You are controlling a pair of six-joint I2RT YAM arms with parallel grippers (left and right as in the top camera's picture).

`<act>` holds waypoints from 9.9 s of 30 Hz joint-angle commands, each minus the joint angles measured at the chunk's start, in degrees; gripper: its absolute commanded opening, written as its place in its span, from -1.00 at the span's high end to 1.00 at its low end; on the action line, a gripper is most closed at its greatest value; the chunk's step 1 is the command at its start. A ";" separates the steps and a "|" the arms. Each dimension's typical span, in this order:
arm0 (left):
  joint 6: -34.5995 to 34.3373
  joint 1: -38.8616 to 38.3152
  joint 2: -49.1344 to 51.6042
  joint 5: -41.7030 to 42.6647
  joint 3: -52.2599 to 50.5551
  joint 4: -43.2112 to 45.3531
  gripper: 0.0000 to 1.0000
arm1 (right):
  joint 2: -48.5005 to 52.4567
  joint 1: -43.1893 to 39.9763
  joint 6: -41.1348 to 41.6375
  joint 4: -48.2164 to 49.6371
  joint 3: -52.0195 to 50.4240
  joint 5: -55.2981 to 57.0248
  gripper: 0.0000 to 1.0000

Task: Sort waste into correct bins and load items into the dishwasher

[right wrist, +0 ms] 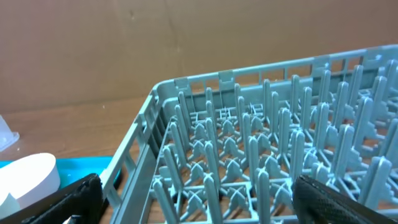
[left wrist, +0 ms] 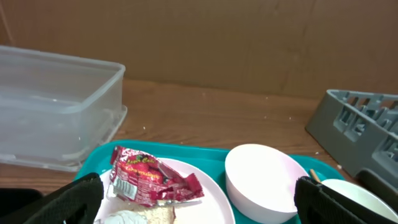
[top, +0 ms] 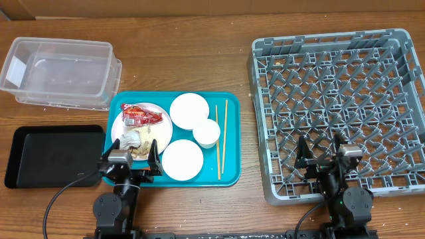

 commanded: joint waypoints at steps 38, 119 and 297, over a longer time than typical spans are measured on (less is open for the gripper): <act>0.79 -0.33 52.35 -0.09 59.82 -56.08 -1.00 | 59.87 -0.31 3.63 -55.10 65.90 -1.36 -1.00; -5.68 5.27 90.25 -9.68 59.54 -48.59 -0.37 | 59.89 -0.31 3.65 -56.52 65.88 -1.36 -1.00; -3.15 -22.51 95.67 6.64 75.01 -54.58 -0.43 | 59.89 -0.31 4.04 -63.10 65.85 6.21 -1.00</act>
